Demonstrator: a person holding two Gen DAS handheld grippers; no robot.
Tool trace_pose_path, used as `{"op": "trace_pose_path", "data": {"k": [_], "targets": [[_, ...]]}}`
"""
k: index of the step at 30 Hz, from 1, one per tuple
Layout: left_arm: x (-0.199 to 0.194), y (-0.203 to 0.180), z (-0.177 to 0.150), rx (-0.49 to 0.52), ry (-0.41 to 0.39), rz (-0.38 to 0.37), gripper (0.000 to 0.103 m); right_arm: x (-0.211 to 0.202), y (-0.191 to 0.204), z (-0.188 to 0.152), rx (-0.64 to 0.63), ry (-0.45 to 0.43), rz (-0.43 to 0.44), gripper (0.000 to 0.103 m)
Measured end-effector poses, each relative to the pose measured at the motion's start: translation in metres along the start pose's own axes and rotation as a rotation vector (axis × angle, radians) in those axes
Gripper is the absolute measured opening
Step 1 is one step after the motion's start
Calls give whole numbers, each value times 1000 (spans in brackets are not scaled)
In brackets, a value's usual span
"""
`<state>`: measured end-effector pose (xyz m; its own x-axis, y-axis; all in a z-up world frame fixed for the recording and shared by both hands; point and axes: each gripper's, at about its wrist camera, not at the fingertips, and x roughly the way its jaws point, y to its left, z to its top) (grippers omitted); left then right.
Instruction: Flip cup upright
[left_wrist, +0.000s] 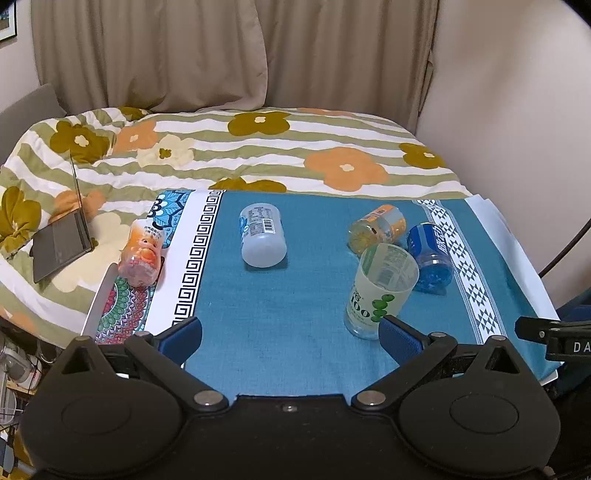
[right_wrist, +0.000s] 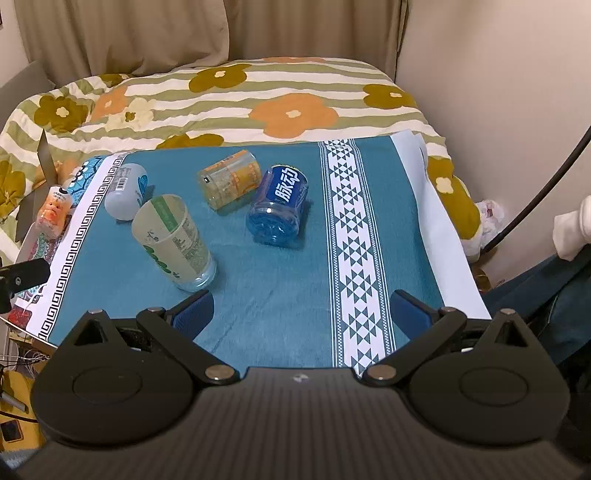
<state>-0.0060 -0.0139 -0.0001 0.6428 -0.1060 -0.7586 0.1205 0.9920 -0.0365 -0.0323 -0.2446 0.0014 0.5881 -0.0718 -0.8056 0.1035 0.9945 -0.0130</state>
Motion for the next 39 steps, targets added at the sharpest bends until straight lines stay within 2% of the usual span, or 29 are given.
{"op": "trace_pose_path", "data": {"k": [39], "targets": [[4,-4,-1,48,-2,32,103,0,3,1,0,-1,-2,103]]}}
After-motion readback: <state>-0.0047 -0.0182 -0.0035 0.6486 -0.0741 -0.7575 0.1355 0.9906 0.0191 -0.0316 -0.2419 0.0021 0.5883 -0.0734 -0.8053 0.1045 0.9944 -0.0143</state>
